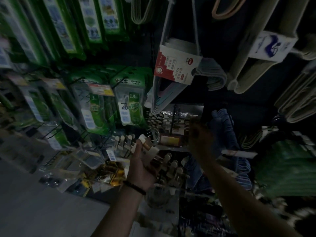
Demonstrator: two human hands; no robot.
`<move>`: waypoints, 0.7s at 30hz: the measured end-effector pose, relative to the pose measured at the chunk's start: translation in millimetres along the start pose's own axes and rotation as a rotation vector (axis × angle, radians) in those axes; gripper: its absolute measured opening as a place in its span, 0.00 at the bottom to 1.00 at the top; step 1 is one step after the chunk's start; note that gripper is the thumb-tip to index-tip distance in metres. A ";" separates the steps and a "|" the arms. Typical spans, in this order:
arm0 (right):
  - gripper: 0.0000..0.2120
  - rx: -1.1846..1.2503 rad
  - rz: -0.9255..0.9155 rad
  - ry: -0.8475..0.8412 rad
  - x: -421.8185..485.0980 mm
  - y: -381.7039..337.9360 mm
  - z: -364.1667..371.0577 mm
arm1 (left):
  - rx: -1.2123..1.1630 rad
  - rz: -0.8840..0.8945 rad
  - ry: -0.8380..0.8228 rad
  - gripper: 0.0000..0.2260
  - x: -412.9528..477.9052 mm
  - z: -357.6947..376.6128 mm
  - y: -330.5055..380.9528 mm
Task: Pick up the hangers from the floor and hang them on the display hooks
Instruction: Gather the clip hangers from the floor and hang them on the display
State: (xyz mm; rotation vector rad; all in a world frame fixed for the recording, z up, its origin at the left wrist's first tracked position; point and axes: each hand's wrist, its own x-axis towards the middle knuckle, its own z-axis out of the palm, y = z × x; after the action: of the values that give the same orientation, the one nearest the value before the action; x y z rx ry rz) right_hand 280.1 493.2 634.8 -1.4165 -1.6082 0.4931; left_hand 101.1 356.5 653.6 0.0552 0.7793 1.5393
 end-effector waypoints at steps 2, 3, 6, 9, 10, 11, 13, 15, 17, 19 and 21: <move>0.10 0.121 0.099 0.019 -35.2 -20.6 -23.4 | 0.056 0.001 -0.042 0.22 -0.7 0.1 3.9; 0.10 0.175 0.084 0.033 -54.3 -29.7 -33.7 | 0.093 0.007 -0.067 0.22 -1.6 0.6 5.8; 0.04 0.284 -0.039 -0.035 -104.0 -74.7 -55.4 | 0.225 0.002 -0.166 0.25 -3.6 1.6 10.9; 0.10 0.064 -0.224 -0.204 -119.8 -104.4 -52.7 | 0.350 -0.039 -0.255 0.29 4.5 -6.4 10.2; 0.15 -0.038 -0.251 -0.238 -119.4 -107.8 -48.8 | 0.359 -0.064 -0.257 0.29 6.0 -7.4 9.1; 0.19 -0.112 -0.235 -0.259 -117.6 -109.4 -44.7 | 0.368 -0.069 -0.263 0.29 5.1 -8.3 8.2; 0.20 -0.177 -0.168 -0.227 -115.9 -109.4 -38.2 | 0.408 -0.036 -0.270 0.27 -1.4 -6.7 8.6; 0.20 -0.100 -0.095 -0.219 -115.7 -105.9 -32.6 | 0.463 -0.017 -0.267 0.25 -7.0 -3.4 15.0; 0.18 0.062 0.007 -0.245 -113.7 -102.9 -29.9 | 0.494 -0.030 -0.236 0.24 -8.6 -3.1 20.9; 0.14 0.101 0.077 -0.213 -111.6 -99.0 -28.2 | 0.540 -0.024 -0.191 0.23 -6.5 -8.3 22.9; 0.11 0.134 0.117 -0.168 -110.8 -93.9 -27.9 | 0.570 0.025 -0.140 0.21 -2.8 -19.4 19.4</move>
State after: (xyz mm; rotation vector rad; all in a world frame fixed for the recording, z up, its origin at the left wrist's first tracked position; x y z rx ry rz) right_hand 242.0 358.4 682.2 -1.4038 -1.5964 0.7922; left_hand 75.5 347.2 649.6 0.5884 1.0837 1.2786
